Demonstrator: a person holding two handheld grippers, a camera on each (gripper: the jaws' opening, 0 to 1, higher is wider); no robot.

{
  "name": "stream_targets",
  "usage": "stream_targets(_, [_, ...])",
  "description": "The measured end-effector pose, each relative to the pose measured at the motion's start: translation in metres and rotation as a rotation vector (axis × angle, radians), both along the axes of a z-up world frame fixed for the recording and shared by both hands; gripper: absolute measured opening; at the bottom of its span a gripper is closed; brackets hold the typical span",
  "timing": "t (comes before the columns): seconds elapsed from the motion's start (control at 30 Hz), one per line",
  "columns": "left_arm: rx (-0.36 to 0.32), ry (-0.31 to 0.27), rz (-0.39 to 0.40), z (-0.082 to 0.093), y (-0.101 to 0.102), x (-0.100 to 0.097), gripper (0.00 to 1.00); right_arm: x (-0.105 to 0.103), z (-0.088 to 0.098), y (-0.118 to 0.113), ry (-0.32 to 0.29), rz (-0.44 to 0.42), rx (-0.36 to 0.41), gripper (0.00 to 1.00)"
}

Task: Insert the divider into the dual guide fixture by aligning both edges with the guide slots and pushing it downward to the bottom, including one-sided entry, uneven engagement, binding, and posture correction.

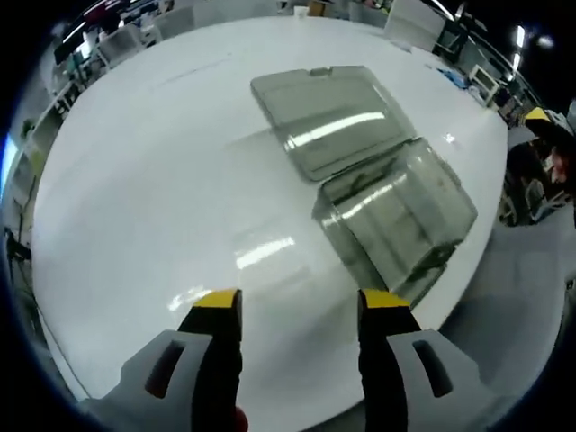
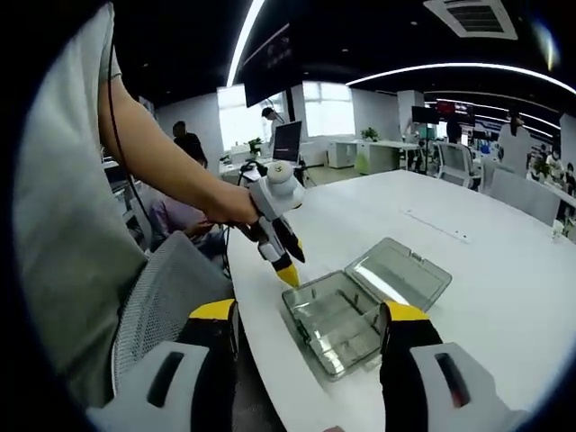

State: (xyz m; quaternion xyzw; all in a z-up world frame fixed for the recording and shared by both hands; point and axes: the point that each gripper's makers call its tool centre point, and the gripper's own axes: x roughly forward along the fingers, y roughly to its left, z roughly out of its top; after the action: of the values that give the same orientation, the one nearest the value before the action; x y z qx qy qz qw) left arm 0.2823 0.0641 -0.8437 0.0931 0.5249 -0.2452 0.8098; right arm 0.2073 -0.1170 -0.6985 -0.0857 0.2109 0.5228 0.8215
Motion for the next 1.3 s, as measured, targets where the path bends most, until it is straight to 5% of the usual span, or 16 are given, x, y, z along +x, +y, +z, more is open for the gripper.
stream_targets(1.3, [0.093,0.116,0.179,-0.022,0.004,0.017,0.41,0.011,-0.016,-0.015,0.017,-0.007,-0.02,0.62])
